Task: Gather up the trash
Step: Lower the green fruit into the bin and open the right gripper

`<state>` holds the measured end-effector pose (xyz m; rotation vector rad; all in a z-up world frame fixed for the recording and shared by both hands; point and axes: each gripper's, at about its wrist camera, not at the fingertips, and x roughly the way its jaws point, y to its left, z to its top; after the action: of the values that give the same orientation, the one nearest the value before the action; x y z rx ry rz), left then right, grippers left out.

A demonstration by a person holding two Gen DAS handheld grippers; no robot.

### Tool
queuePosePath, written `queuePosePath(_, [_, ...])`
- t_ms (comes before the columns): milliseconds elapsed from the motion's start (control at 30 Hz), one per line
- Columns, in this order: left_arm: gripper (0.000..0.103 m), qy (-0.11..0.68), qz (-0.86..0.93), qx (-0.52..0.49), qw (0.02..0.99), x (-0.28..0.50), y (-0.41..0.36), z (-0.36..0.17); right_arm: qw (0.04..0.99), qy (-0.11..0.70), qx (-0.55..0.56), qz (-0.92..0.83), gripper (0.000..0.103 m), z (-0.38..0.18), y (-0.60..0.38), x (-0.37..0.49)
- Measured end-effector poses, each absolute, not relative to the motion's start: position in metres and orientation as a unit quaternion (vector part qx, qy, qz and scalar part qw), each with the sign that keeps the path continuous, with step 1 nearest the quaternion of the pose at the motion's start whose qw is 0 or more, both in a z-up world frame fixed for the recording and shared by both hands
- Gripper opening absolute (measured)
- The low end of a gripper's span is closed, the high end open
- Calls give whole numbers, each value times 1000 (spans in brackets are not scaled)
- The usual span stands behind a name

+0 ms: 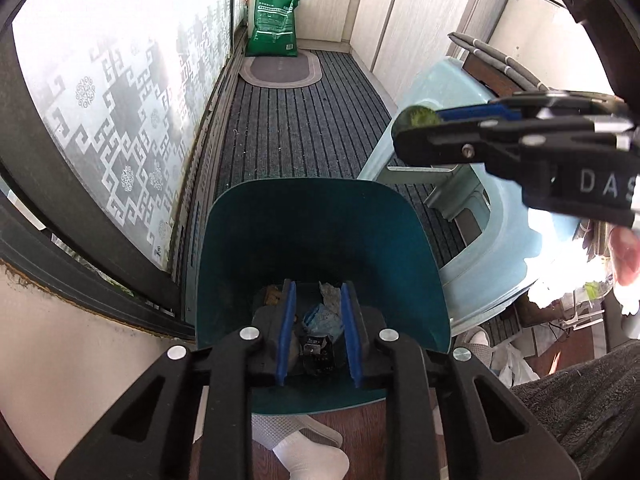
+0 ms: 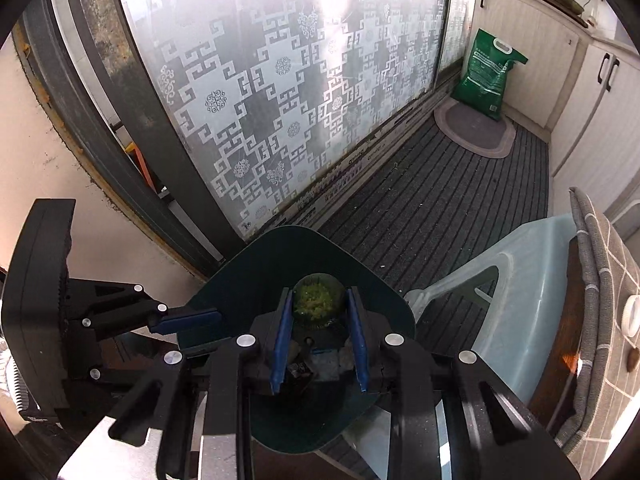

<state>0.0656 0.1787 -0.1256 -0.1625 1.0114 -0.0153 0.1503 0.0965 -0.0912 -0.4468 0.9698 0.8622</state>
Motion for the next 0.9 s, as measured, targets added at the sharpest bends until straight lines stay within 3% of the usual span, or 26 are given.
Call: queuePosePath(900, [21, 372, 38, -119, 920, 56, 217, -37, 710, 528, -266, 382, 27, -180, 111, 135])
